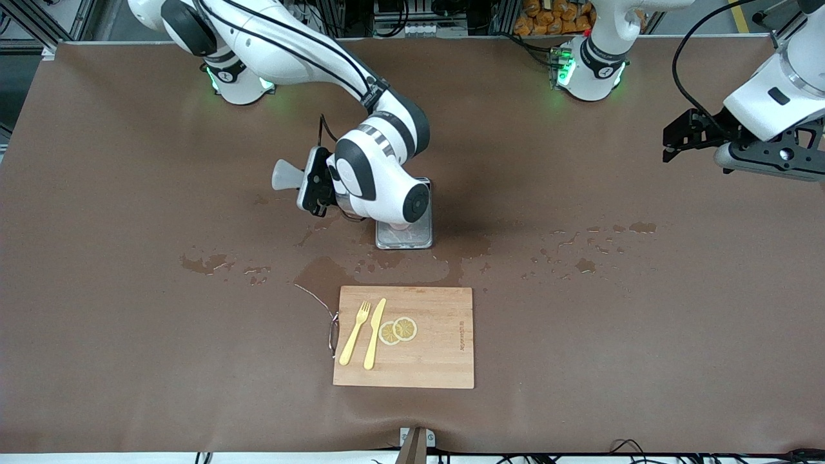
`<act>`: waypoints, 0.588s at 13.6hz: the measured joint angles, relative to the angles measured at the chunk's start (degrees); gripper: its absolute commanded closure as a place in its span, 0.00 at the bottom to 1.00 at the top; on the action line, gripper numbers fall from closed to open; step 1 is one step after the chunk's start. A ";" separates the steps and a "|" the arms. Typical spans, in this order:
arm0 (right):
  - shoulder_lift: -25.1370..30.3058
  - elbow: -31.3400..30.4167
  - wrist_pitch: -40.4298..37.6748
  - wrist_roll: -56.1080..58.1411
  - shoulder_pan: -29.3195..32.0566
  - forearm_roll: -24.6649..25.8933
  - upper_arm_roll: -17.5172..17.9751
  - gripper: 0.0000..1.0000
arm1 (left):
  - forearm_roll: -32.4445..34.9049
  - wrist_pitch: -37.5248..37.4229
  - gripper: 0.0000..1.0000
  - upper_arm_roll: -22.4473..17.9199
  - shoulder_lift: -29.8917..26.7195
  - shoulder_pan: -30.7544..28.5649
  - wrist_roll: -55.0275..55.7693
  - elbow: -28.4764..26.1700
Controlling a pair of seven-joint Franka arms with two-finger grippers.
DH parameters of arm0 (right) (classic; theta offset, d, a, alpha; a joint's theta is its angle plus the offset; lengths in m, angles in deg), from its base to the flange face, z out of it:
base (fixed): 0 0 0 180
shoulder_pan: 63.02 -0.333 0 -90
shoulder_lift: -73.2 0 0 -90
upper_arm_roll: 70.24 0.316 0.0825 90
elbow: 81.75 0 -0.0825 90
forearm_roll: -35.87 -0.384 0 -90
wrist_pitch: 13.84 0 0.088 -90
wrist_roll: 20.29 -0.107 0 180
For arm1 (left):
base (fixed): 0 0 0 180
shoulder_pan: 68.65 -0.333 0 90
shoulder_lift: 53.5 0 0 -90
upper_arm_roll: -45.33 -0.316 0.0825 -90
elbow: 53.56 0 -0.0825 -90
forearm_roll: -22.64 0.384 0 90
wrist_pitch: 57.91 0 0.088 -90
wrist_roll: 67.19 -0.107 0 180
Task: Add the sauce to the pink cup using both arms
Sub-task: 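Carry the bottle back to its spot with the right gripper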
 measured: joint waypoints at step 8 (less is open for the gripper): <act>6.07 2.21 7.47 5.59 12.15 -13.70 -0.05 0.73 | 0.00 -0.74 0.00 -0.18 0.13 0.52 0.19 -0.11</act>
